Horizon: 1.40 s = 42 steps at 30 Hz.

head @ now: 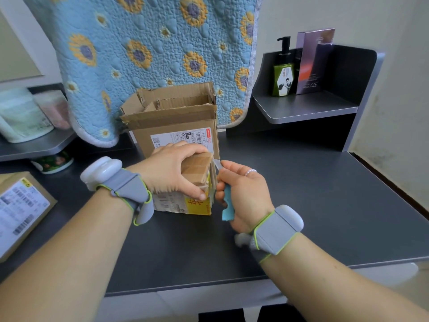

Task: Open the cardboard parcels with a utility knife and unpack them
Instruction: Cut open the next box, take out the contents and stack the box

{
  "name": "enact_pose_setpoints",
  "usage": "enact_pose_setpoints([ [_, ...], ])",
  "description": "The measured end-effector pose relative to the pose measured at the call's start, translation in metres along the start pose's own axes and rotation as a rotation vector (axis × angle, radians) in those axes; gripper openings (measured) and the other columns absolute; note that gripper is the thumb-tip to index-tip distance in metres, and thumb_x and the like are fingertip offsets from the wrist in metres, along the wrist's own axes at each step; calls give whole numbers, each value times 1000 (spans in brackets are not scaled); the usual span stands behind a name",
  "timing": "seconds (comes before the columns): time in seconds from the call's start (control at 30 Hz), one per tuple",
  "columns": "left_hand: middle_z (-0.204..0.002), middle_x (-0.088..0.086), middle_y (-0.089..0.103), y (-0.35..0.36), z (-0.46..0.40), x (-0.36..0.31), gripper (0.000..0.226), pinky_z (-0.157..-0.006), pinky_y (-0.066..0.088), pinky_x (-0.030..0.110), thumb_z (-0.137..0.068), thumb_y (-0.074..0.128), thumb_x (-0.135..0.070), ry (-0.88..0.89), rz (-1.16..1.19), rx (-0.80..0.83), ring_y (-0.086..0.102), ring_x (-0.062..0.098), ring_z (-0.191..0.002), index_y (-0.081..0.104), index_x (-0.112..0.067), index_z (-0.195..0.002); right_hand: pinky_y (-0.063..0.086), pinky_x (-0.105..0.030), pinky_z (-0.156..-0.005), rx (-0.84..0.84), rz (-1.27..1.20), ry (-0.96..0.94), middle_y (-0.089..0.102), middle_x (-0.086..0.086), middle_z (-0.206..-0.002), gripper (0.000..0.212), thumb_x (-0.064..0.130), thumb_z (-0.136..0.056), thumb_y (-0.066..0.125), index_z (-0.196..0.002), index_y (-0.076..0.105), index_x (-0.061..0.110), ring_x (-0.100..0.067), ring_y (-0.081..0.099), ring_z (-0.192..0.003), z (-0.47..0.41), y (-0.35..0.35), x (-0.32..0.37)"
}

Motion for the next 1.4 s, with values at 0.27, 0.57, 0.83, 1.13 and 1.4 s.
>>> enact_pose_setpoints([
  [0.27, -122, -9, 44, 2, 0, 2, 95, -107, 30, 42, -40, 70, -63, -4, -21, 35, 38, 16, -120, 38, -42, -128, 40, -17, -37, 77, -5, -10, 53, -6, -61, 20, 1, -91, 49, -105, 62, 6, -7, 45, -40, 2, 4, 1],
  [0.57, -123, -10, 45, 2, 1, 0, 95, -108, 30, 42, -41, 70, -61, 7, -4, 9, 39, 16, -121, 39, -41, -129, 40, -17, -38, 103, 28, -27, 53, -8, -64, 23, -2, -89, 50, -109, 61, 3, -7, 46, -41, 9, 4, 3],
  [0.83, -123, -8, 46, 1, 2, -1, 98, -107, 31, 41, -38, 70, -64, 4, -12, 3, 40, 17, -120, 40, -40, -128, 38, -18, -36, 121, 32, -13, 52, -7, -56, 21, -3, -88, 51, -105, 61, 4, -8, 45, -38, 19, 5, -2],
  [1.13, -123, -7, 47, -1, 4, -4, 100, -106, 31, 41, -32, 60, -70, 7, -10, -5, 41, 15, -120, 42, -39, -126, 37, -18, -36, 185, 124, -20, 51, -7, -54, 20, -3, -87, 53, -105, 60, 1, -9, 44, -37, 28, 10, 0],
  [1.4, -121, -9, 46, 1, 1, -4, 87, -102, 34, 35, -52, 83, -50, 62, 28, -2, 41, 13, -115, 42, -38, -127, 40, -20, -39, 9, 460, -256, 53, 5, -48, 16, 2, -86, 52, -88, 60, 16, -6, 47, -35, 14, -20, 34],
])
Point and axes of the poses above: each hand's wrist, its own z-axis away from the middle knuckle, its own y-axis out of the palm, x = y × z, the point moved 9 cm from there along -z, towards the middle knuckle
